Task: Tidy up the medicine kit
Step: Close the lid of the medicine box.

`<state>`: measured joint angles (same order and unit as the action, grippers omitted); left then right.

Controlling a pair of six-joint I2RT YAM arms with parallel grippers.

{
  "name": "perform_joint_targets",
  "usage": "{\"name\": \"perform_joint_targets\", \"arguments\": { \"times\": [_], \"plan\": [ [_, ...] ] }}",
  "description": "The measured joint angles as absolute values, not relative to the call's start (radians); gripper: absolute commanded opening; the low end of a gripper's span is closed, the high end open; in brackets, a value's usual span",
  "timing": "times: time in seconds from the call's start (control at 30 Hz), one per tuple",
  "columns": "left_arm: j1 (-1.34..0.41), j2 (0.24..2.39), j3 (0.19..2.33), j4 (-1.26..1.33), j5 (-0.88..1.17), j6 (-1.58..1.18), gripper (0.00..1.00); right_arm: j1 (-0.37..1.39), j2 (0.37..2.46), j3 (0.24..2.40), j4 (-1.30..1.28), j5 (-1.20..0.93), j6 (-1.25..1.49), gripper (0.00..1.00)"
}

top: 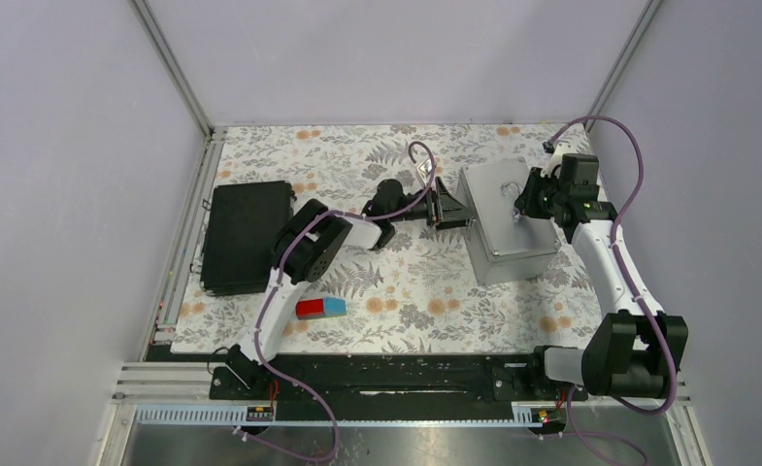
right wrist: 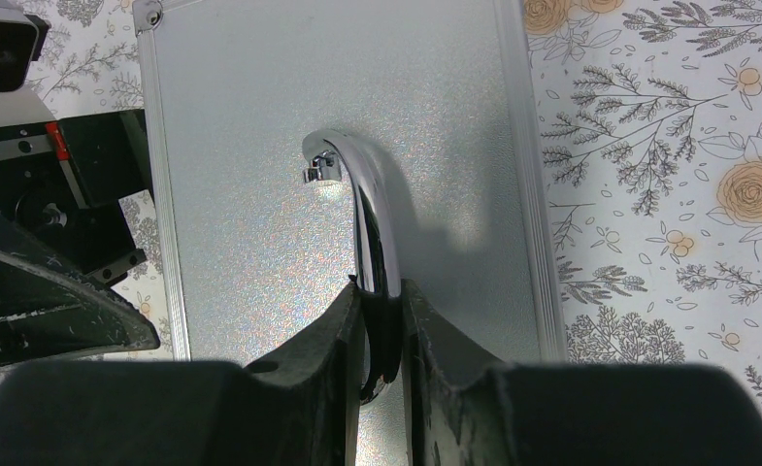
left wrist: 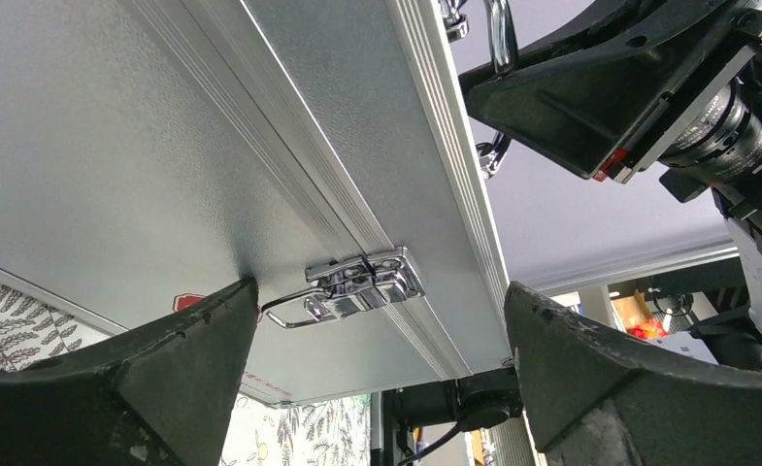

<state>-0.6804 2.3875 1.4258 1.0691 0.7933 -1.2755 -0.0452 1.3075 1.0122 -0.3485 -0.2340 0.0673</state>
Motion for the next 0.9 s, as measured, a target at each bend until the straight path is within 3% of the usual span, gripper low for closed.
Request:
{"name": "perform_joint_targets", "arguments": {
  "times": [0.4, 0.9],
  "plan": [
    [-0.681, 2.322, 1.307, 1.134, 0.827, -1.296, 0.88, -0.045, 1.311, 1.014, -0.348, -0.233, 0.065, 0.02],
    [-0.682, 2.248, 1.343, 1.180, 0.826, -1.291, 0.90, -0.045, 1.318, 1.010, -0.327, -0.247, 0.062, 0.03]
  ]
}}
